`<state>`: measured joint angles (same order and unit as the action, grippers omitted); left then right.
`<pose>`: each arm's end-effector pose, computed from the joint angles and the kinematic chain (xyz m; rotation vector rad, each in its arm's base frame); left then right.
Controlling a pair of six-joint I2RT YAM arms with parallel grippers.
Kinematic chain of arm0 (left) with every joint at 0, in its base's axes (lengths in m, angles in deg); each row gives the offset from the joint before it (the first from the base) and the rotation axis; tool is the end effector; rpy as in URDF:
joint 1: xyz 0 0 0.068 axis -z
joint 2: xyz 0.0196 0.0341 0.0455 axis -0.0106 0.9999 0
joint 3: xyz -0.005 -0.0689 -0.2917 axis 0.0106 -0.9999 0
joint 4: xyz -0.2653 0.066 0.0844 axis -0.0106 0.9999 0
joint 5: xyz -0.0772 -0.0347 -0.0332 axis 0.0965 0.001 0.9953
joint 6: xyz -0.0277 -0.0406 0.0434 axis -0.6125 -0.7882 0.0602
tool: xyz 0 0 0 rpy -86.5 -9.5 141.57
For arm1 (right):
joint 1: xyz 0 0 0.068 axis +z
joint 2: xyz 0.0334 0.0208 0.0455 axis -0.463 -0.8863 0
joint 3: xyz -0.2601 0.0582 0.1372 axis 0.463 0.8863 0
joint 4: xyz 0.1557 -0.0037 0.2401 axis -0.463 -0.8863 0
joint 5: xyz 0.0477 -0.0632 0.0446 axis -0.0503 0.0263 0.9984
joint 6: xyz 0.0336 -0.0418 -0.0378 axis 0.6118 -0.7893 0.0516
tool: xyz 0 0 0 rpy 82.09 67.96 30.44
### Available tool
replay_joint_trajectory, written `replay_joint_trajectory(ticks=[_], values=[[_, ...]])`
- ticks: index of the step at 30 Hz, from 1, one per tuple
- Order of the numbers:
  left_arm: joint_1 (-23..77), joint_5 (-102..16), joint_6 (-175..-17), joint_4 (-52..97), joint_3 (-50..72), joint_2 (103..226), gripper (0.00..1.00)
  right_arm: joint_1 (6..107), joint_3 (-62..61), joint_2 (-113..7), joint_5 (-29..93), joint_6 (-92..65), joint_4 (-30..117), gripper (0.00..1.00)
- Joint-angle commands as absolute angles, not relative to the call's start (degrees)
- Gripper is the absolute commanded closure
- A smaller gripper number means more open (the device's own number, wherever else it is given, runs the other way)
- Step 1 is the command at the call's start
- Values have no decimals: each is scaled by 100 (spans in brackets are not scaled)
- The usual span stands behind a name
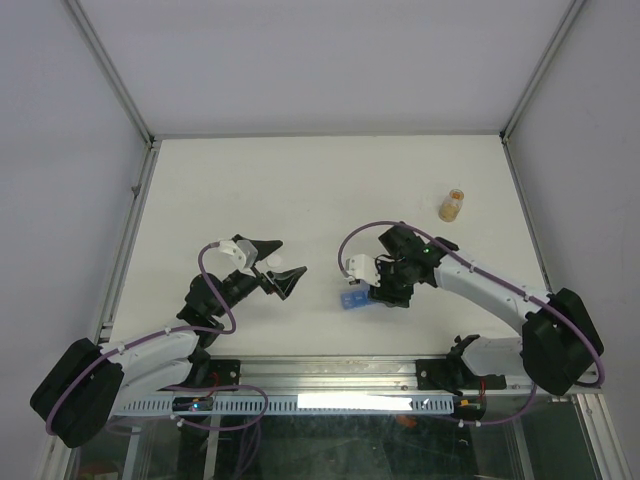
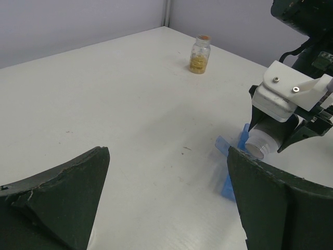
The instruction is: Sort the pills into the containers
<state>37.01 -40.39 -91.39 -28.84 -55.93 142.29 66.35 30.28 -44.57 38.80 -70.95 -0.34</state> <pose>0.1512 -0.1237 0.1960 0.5464 1.4283 -0.7453 0.1788 0.1598 0.2019 -1.9977 1.9463 0.3004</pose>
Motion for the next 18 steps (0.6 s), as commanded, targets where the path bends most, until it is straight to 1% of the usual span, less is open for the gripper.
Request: replay_joint_trajectory(ticks=[1,4,8,11,12,14,16,18], values=[[3734,-3928,-8992,-3065,-5409,14241,1,6654,2723,-4594,3988,-7033,-218,99],[3734,-3933,-8992,-3067,-5405,14248,1,6670,2803,-4218,3965,-7026,38,98],[3734,-3928,-8992,-3049,-5392,14268,1,6672,2665,-4364,4002,-7064,-233,96],[3727,-3935,-8992,-3048,-5396,14259,1,6695,2468,-4129,4173,-7006,-383,96],[3729,-3937,-8992,-3059,-5389,14263,1,6690,2620,-4025,4142,-7001,-196,97],[3734,-3927,-8985,-3043,-5372,14295,1,6683,2938,-4294,3643,-7129,26,97],[3732,-3908,-8975,-3030,-5369,14291,1,6649,2769,-4612,3838,-7068,-268,97],[3734,-3933,-8989,-3049,-5403,14244,1,6668,2975,-4125,3963,-6991,186,99]])
